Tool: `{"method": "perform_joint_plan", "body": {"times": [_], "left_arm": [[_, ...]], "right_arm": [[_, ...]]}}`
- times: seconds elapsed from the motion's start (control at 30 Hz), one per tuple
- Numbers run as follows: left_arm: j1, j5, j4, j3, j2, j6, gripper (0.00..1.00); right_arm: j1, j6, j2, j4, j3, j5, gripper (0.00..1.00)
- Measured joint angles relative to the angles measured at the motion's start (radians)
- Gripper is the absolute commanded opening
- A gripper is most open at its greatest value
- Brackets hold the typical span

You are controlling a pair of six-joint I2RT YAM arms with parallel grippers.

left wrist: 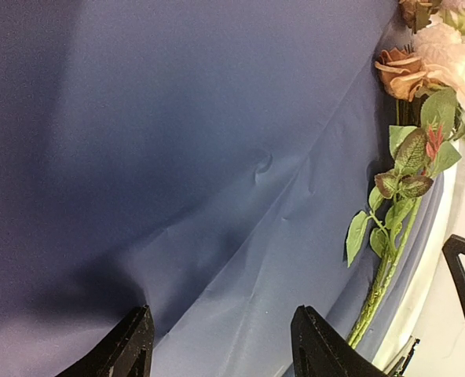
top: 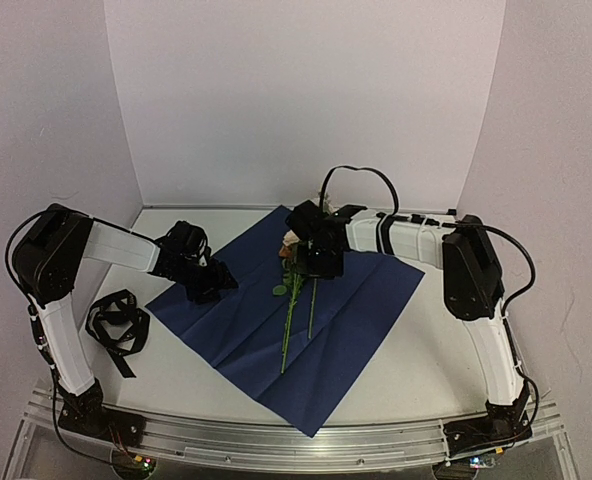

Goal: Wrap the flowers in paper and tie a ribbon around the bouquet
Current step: Adjust the fake flower on the flattened wrapping paper.

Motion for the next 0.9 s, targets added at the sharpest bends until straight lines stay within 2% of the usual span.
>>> {"method": "perform_joint_plan", "body": {"times": [0.07,0.17,0.4,0.5,0.7,0.9], "left_arm": [[0.0,0.0,0.0,0.0,0.0,0.0,0.62],[0.0,0.0,0.0,0.0,0.0,0.0,0.62],[0.0,0.001,0.001,0.0,0.0,0.0,0.62],[0.0,0.001,0.001,0.0,0.0,0.0,0.62],[0.0,0.003,-0.001,0.003,0.002,0.0,0.62],[0.0,0.004,-0.006,0.011,0.006,0.001,0.62]], "right_arm": [[-0.002,-0.015,0.0,0.002,-0.001,-0.008,0.48],[-0.003,-0.025,0.0,0.002,-0.006,-0.018,0.5],[-0.002,-0.052,0.0,-0.006,0.005,-0.073,0.52],[0.0,-0.058,0.013,-0.029,0.063,-0.099,0.53],[0.009,-0.064,0.094,-0.037,0.185,-0.128,0.53],[0.013,-0.064,0.185,-0.06,0.22,-0.139,0.5]]}}
